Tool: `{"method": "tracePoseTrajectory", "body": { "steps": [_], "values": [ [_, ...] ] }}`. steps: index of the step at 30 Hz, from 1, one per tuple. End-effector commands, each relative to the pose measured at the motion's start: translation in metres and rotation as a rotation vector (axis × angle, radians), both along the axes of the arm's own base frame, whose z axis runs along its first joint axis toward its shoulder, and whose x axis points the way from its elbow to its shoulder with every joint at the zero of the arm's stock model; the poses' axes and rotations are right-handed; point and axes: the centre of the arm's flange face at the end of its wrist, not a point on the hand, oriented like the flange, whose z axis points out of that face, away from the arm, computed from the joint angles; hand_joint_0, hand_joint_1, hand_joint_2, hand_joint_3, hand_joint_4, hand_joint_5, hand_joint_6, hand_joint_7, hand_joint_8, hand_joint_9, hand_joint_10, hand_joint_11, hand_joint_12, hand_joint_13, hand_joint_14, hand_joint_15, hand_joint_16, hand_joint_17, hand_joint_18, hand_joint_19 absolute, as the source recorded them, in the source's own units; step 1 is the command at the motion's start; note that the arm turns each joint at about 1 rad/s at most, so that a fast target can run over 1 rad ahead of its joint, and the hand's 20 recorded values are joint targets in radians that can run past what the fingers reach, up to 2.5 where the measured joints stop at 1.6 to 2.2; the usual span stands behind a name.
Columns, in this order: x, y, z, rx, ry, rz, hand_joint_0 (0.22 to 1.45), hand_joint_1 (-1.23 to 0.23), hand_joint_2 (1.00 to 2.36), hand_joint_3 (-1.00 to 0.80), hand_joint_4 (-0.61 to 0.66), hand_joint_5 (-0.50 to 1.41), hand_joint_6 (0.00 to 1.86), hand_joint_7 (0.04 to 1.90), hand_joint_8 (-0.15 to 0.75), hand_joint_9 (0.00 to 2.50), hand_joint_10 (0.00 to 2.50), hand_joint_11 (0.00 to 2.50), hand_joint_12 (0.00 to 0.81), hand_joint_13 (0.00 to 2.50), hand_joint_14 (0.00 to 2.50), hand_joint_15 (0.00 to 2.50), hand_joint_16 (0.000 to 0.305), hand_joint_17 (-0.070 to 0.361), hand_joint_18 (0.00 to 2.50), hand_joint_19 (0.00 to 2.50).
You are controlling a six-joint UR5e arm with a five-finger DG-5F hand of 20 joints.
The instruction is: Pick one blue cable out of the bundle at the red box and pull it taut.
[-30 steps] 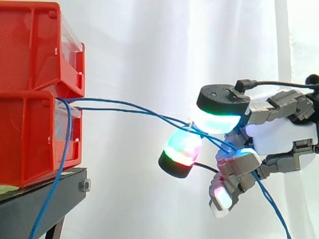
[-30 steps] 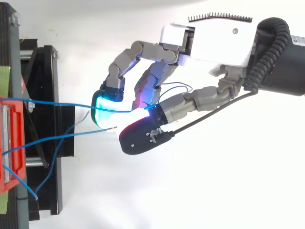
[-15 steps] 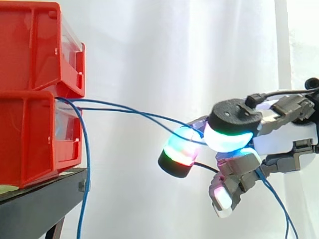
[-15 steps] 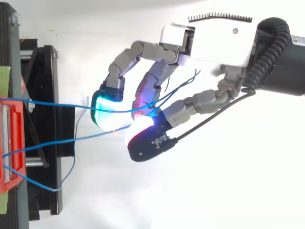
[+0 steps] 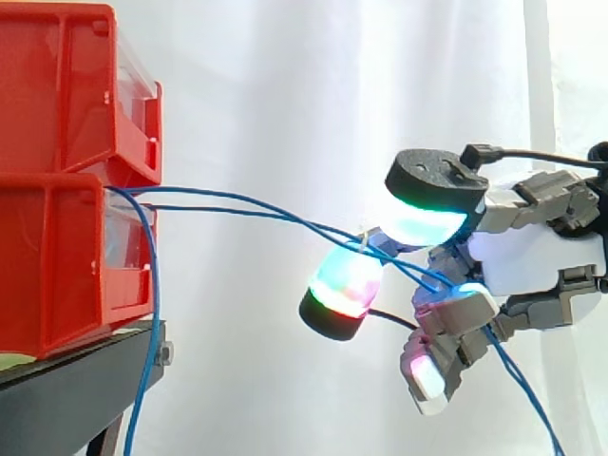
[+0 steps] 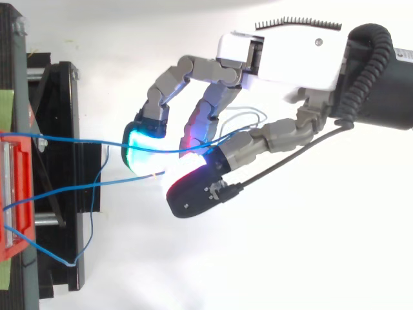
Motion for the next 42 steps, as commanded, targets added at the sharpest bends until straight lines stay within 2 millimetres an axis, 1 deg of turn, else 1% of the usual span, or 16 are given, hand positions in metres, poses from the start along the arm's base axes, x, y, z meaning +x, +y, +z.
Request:
{"method": "tracePoseTrajectory", "body": {
  "steps": [1, 4, 9, 13, 14, 15, 16, 21, 24, 26, 28, 29, 30, 32, 37, 42],
  "values": [
    [0.0, 0.0, 0.0, 0.002, -0.001, -0.001, 0.55, -0.69, 1.0, -0.48, 0.05, -0.12, 0.91, 0.72, 0.364, 1.18, 0.19, 1.21, 0.395, 1.01, 0.02, 0.56, 0.053, 0.118, 0.79, 0.45],
    [0.0, 0.0, 0.0, 0.003, 0.001, 0.001, 0.6, -0.74, 1.01, -0.4, 0.04, -0.12, 0.92, 0.74, 0.348, 1.2, 0.16, 1.23, 0.383, 1.01, 0.02, 0.56, 0.05, 0.113, 0.8, 0.45],
    [0.0, 0.0, 0.0, 0.004, 0.001, 0.0, 0.7, -0.86, 1.02, -0.33, -0.09, -0.13, 0.94, 0.79, 0.347, 1.18, 0.26, 1.2, 0.37, 1.03, 0.02, 0.55, 0.048, 0.109, 0.84, 0.43],
    [0.002, 0.0, 0.003, 0.006, -0.007, 0.0, 0.77, -0.91, 1.01, -0.36, -0.14, -0.13, 0.95, 0.93, 0.338, 1.19, 0.26, 1.21, 0.364, 1.05, 0.02, 0.56, 0.047, 0.106, 0.84, 0.42],
    [0.002, 0.0, 0.004, 0.006, -0.009, 0.0, 0.79, -0.92, 1.01, -0.4, -0.17, -0.14, 0.98, 0.82, 0.323, 1.17, 0.26, 1.21, 0.361, 1.04, 0.02, 0.56, 0.047, 0.106, 0.84, 0.42],
    [0.002, -0.001, 0.008, 0.006, -0.007, -0.001, 0.79, -0.92, 1.01, -0.41, -0.16, -0.14, 0.98, 0.81, 0.324, 1.17, 0.27, 1.21, 0.362, 1.04, 0.02, 0.56, 0.047, 0.107, 0.84, 0.42],
    [0.003, -0.002, 0.011, 0.006, -0.006, -0.003, 0.8, -0.94, 1.0, -0.49, -0.13, -0.15, 0.99, 0.75, 0.309, 1.13, 0.29, 1.18, 0.357, 1.02, 0.02, 0.56, 0.048, 0.108, 0.85, 0.4],
    [0.002, -0.003, 0.018, 0.003, 0.026, -0.003, 0.71, -1.02, 1.0, -0.5, -0.02, -0.16, 0.98, 0.62, 0.275, 1.02, 0.32, 1.14, 0.352, 0.95, 0.02, 0.54, 0.049, 0.11, 0.82, 0.34],
    [0.001, -0.003, 0.019, 0.003, 0.037, -0.003, 0.56, -1.06, 1.0, -0.5, 0.01, -0.17, 0.98, 0.61, 0.301, 1.01, 0.37, 1.11, 0.358, 0.94, 0.02, 0.55, 0.051, 0.114, 0.81, 0.37],
    [0.001, -0.003, 0.019, 0.002, 0.039, -0.003, 0.47, -1.0, 1.0, -0.5, 0.04, -0.15, 0.96, 0.61, 0.351, 1.05, 0.42, 1.05, 0.387, 0.97, 0.01, 0.54, 0.055, 0.123, 0.84, 0.38],
    [0.001, -0.003, 0.019, 0.002, 0.039, -0.003, 0.44, -0.9, 1.0, -0.5, 0.06, -0.13, 0.93, 0.62, 0.38, 1.09, 0.42, 1.02, 0.409, 0.99, 0.02, 0.55, 0.056, 0.127, 0.84, 0.39],
    [0.001, -0.003, 0.021, 0.003, 0.037, -0.003, 0.43, -0.78, 1.0, -0.5, 0.05, -0.12, 0.91, 0.65, 0.388, 1.12, 0.39, 1.04, 0.419, 1.0, 0.01, 0.54, 0.056, 0.127, 0.84, 0.4],
    [0.001, -0.003, 0.019, 0.002, 0.039, -0.003, 0.44, -0.73, 1.0, -0.5, 0.05, -0.12, 0.9, 0.65, 0.379, 1.13, 0.37, 1.04, 0.418, 1.0, 0.01, 0.54, 0.056, 0.125, 0.82, 0.4],
    [0.001, -0.003, 0.019, 0.002, 0.038, -0.005, 0.5, -0.62, 1.0, -0.5, 0.02, -0.12, 0.86, 0.71, 0.351, 1.18, 0.17, 1.18, 0.395, 0.98, 0.02, 0.55, 0.047, 0.105, 0.7, 0.42],
    [0.001, -0.003, 0.019, 0.002, 0.039, -0.003, 0.56, -0.64, 1.0, -0.48, 0.0, -0.11, 0.85, 0.78, 0.331, 1.23, 0.02, 1.28, 0.378, 0.96, 0.02, 0.55, 0.042, 0.095, 0.66, 0.44],
    [0.001, -0.003, 0.019, 0.002, 0.039, -0.003, 0.58, -0.67, 1.01, -0.41, 0.01, -0.11, 0.86, 0.79, 0.331, 1.24, 0.02, 1.3, 0.374, 0.96, 0.01, 0.54, 0.04, 0.091, 0.66, 0.44]
  ]
}}
